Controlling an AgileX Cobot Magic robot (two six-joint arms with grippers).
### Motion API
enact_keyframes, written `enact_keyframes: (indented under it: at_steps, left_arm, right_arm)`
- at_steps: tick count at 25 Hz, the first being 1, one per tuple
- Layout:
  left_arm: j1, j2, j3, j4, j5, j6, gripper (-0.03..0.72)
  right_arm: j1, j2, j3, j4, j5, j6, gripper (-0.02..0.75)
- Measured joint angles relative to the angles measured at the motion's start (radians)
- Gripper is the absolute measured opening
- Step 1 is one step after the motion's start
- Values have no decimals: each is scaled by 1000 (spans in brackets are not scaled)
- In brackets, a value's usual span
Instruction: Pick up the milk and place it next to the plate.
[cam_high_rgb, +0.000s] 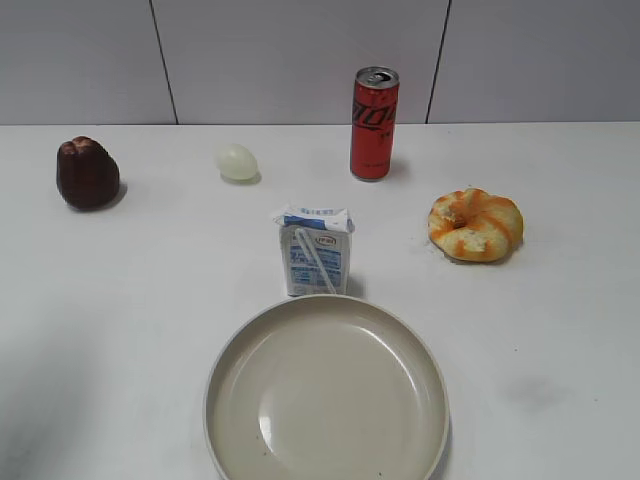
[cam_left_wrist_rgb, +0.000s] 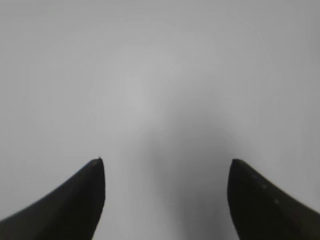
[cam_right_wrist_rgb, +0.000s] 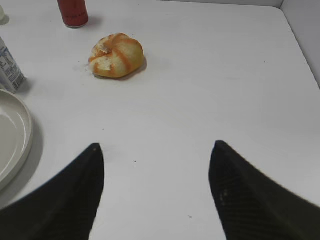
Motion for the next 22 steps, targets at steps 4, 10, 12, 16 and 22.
enact_keyframes:
  at_steps: [4,10,12,16,22]
  left_arm:
    - [0,-137,134,-19,91,-1,573]
    - [0,-371,306,-29,108,-2,570]
    - [0,-453,356,-30,103,-3,565]
    - [0,-582,375,-33,107,-27,562]
    - [0,-735,399,-36,150,-76,557]
  right_arm:
    - [0,0,0,0,0,0,500]
    - [0,0,0,0,0,0,500]
    - [0,0,0,0,0,0,500]
    - [0,0,0,0,0,0,500]
    - [0,0,0,0,0,0,500]
